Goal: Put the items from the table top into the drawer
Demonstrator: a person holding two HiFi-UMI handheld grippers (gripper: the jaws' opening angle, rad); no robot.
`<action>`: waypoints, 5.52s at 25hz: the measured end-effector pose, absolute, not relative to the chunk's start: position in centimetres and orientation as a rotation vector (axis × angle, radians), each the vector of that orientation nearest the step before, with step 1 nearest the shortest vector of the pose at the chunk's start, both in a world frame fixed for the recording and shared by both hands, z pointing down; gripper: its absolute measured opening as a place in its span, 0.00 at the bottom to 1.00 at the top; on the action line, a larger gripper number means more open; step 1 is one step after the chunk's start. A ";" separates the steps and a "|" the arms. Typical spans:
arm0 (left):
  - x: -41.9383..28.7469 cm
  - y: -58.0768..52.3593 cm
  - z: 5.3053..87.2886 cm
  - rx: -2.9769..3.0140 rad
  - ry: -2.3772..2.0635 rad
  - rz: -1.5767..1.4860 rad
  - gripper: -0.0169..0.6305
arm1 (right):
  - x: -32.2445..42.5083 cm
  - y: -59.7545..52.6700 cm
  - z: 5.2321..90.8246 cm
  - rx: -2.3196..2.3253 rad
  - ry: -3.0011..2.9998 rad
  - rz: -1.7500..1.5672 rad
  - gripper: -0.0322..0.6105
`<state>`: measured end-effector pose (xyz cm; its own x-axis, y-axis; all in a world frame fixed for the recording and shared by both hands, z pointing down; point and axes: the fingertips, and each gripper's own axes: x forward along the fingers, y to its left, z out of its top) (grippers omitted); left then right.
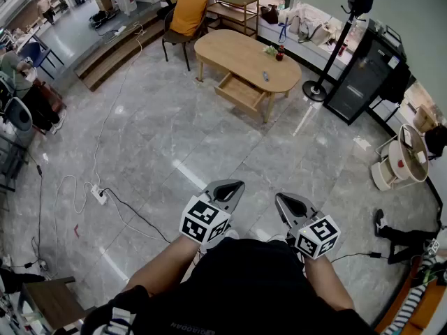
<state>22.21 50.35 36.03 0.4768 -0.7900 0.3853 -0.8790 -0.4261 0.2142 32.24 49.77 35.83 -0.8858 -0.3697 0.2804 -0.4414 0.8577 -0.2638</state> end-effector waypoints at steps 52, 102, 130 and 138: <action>8.9 30.1 37.9 2.180 -1.511 0.397 0.03 | 14.5 26.9 36.7 0.335 -2.845 0.435 0.06; -17.1 -7.2 44.3 2.388 -0.995 0.520 0.03 | -7.1 -6.9 42.1 0.984 -2.525 0.634 0.06; -14.8 -32.8 58.4 2.105 -1.002 0.938 0.03 | 4.5 -37.7 70.7 0.926 -2.133 0.708 0.06; -14.5 -34.3 60.9 2.007 -0.989 1.003 0.03 | 6.6 -41.8 83.6 0.779 -1.927 0.674 0.11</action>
<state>-14.52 -34.33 60.85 0.4152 -0.3243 0.8500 -0.8452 -0.4831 0.2285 6.58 -41.81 83.63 -0.3762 -0.2434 0.8940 -0.7475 0.6499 -0.1376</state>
